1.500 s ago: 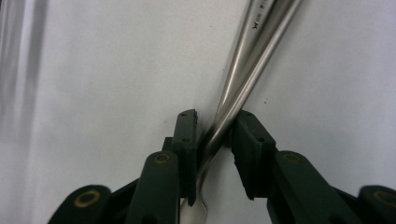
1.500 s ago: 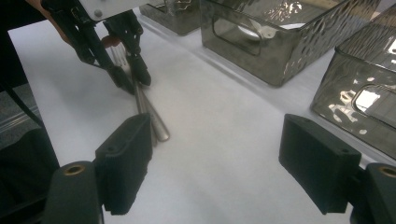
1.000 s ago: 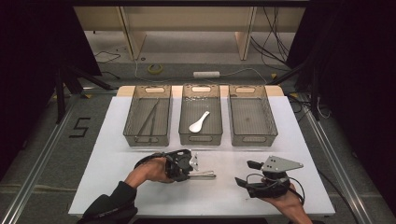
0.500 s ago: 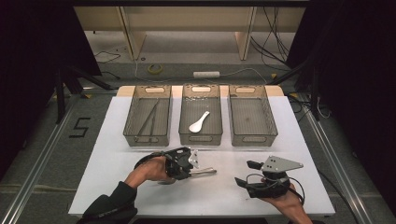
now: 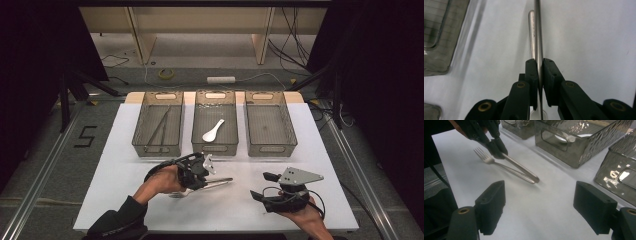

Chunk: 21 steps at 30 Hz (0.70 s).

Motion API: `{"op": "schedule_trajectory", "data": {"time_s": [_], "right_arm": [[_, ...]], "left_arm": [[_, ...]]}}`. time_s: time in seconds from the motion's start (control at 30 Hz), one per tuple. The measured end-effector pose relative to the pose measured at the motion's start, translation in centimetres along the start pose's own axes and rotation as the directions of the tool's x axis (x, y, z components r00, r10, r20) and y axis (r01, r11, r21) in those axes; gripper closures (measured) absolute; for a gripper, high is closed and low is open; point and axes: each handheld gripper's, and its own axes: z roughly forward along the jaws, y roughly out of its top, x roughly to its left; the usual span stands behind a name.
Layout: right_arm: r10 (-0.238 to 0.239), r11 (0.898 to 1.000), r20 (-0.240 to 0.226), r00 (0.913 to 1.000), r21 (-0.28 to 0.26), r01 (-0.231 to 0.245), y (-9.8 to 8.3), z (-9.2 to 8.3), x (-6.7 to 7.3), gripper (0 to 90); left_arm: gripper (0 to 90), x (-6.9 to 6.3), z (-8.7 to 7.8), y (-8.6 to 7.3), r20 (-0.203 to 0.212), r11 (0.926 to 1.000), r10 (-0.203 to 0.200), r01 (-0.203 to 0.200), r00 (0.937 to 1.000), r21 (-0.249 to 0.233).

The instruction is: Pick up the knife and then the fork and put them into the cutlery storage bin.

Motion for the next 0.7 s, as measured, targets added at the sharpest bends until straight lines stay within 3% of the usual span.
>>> {"op": "schedule_trajectory", "data": {"time_s": [0.17,0.3,0.43,0.7], "right_arm": [[-0.025,1.000,-0.012,0.9996,-0.010,0.025,0.3,0.3,0.5,26.5],[-0.062,0.998,-0.023,0.9978,-0.002,0.062,0.7,0.8,1.1,26.5],[-0.139,0.990,-0.042,0.9894,0.019,0.140,1.3,1.7,2.1,26.5],[-0.217,0.974,-0.075,0.9733,0.056,0.221,1.9,3.1,2.8,29.9]], "left_arm": [[82.2,-0.4,-1.0,0.5,0.025,0.9988,-0.026,0.027,0.9994,-0.041],[82.2,-0.9,-1.5,1.0,0.047,0.9979,-0.020,0.023,0.9987,-0.061],[82.2,-1.8,-2.0,1.6,0.065,0.9969,0.013,-0.008,0.9978,-0.078],[82.2,-2.8,-2.1,2.2,0.097,0.9971,0.033,-0.026,0.9948,-0.071]]}}
